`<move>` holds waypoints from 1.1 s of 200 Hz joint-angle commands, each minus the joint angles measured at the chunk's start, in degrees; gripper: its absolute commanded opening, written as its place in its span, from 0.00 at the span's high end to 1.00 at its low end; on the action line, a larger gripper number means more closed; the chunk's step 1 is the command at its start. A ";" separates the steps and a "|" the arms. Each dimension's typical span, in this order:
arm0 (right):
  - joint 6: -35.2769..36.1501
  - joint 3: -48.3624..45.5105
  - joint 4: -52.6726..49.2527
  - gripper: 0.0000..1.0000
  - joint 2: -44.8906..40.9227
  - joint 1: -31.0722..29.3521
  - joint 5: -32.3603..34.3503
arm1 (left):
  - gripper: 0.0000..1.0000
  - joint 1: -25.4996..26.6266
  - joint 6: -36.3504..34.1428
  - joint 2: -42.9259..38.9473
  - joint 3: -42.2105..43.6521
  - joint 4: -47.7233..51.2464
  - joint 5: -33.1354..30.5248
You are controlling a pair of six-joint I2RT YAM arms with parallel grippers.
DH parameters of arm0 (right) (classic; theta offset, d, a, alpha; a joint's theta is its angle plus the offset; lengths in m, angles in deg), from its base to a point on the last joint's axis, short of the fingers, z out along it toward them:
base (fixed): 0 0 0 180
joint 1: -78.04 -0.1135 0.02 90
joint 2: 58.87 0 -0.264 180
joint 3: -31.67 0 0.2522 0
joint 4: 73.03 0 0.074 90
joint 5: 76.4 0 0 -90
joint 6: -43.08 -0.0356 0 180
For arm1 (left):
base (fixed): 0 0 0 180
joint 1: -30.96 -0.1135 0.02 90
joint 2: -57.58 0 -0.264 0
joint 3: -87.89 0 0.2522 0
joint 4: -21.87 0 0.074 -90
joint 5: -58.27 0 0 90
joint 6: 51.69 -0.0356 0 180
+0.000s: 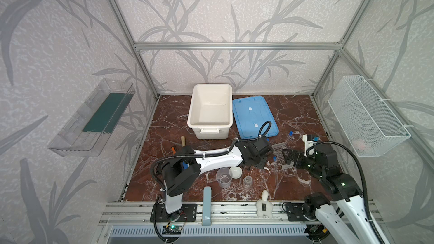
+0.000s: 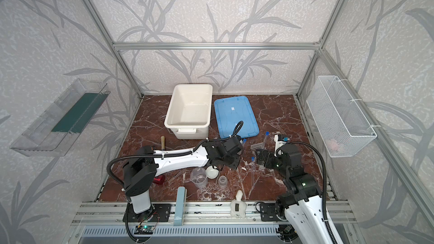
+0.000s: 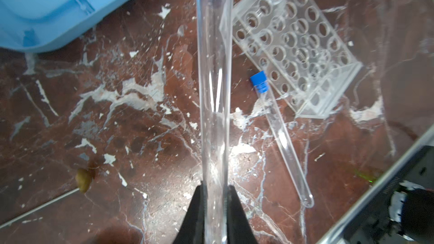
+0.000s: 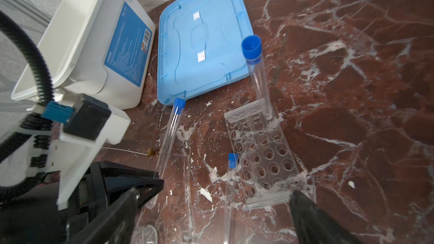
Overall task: Organize the chemistry lab equipment
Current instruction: 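Lift the second tube with the left gripper while the right gripper approaches it, then grasp the tube's blue cap with the right gripper while the left holds it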
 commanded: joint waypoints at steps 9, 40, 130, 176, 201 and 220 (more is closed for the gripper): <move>-3.37 3.18 5.99 0.00 3.00 0.36 -12.97 | 0.85 -0.33 -3.99 -5.11 5.17 -12.47 4.25; -5.05 4.56 8.23 0.05 6.17 0.36 -14.98 | 0.85 -0.40 -4.89 -9.71 11.07 -21.19 7.36; -7.81 4.43 20.38 0.43 16.26 0.01 -17.78 | 0.85 0.03 -6.80 -13.55 17.65 -27.71 13.39; -7.82 4.00 21.26 0.52 19.24 -0.86 -17.70 | 0.85 0.71 -6.27 -13.49 19.00 -30.23 13.76; -7.99 3.46 21.95 0.61 19.42 -1.04 -17.66 | 0.85 0.72 -6.44 -13.59 19.26 -30.67 13.92; -8.25 2.86 22.44 0.65 19.56 -1.04 -17.94 | 0.85 0.68 -6.61 -13.67 19.39 -30.74 13.46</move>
